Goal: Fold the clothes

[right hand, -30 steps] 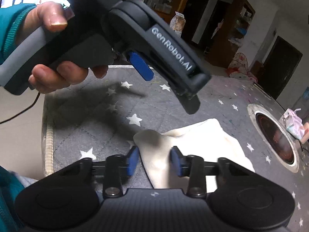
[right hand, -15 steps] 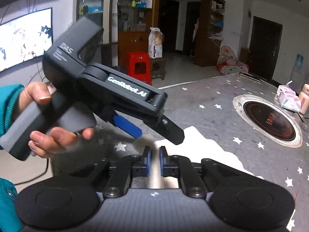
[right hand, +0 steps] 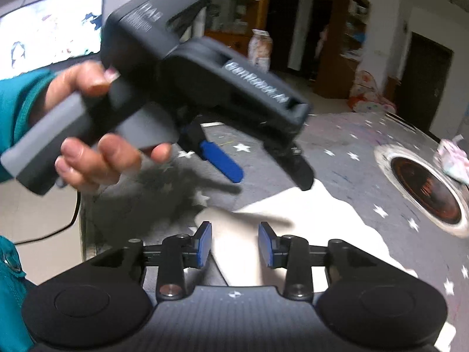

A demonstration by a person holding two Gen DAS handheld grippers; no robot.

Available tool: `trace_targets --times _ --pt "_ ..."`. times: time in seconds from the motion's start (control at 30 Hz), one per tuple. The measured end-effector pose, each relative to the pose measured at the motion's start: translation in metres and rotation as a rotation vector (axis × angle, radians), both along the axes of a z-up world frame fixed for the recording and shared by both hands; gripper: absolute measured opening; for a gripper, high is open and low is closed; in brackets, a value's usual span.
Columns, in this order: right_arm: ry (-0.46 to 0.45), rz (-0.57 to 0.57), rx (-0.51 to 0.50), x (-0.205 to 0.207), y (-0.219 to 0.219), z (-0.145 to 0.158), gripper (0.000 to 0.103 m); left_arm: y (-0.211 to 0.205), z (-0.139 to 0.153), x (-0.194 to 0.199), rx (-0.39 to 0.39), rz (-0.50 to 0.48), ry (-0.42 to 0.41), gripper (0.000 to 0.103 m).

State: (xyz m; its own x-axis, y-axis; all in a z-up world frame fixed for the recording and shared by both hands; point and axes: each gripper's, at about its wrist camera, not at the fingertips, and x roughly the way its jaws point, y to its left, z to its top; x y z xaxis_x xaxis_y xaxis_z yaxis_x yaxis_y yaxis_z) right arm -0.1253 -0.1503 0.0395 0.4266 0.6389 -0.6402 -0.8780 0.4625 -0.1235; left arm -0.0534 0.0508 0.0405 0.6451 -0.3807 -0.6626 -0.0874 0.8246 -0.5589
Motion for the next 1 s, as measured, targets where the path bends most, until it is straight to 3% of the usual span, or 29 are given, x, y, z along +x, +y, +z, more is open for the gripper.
trace_targets --times 0.17,0.2,0.23,0.3,0.5,0.6,0.7,0.77,0.87,0.93,1.0 --pt "-0.033 0.024 -0.073 -0.002 0.02 -0.018 0.036 0.003 -0.004 -0.001 -0.023 0.003 0.009 0.097" --pt "-0.045 0.022 -0.088 -0.003 0.023 -0.021 0.033 0.003 -0.006 -0.001 -0.027 0.003 0.012 0.097" --pt "-0.044 0.014 -0.078 -0.002 0.021 -0.019 0.023 0.003 -0.007 -0.001 -0.032 0.004 0.014 0.098" --pt "-0.044 -0.002 -0.057 -0.001 0.017 -0.015 0.013 0.004 -0.009 -0.001 -0.047 0.006 0.019 0.098" --pt "0.018 -0.066 0.08 0.008 -0.01 0.014 0.01 -0.008 -0.013 0.005 -0.117 -0.029 0.022 0.096" --pt "0.042 -0.085 0.122 0.009 -0.022 0.022 0.009 -0.017 -0.02 0.01 -0.148 -0.05 0.042 0.088" --pt "0.059 -0.087 0.145 0.007 -0.031 0.024 0.009 -0.022 -0.028 0.013 -0.186 -0.059 0.055 0.068" --pt "0.07 -0.086 0.146 0.004 -0.034 0.021 0.009 -0.024 -0.032 0.015 -0.191 -0.068 0.069 0.041" --pt "0.096 -0.105 0.157 0.003 -0.042 0.016 0.013 -0.025 -0.035 0.014 -0.166 -0.064 0.074 0.025" --pt "0.112 -0.136 0.179 0.004 -0.053 0.014 0.025 -0.023 -0.036 0.013 -0.156 -0.063 0.071 0.023" --pt "0.109 -0.201 0.187 0.007 -0.071 0.013 0.027 -0.022 -0.037 0.012 -0.152 -0.066 0.068 0.022"
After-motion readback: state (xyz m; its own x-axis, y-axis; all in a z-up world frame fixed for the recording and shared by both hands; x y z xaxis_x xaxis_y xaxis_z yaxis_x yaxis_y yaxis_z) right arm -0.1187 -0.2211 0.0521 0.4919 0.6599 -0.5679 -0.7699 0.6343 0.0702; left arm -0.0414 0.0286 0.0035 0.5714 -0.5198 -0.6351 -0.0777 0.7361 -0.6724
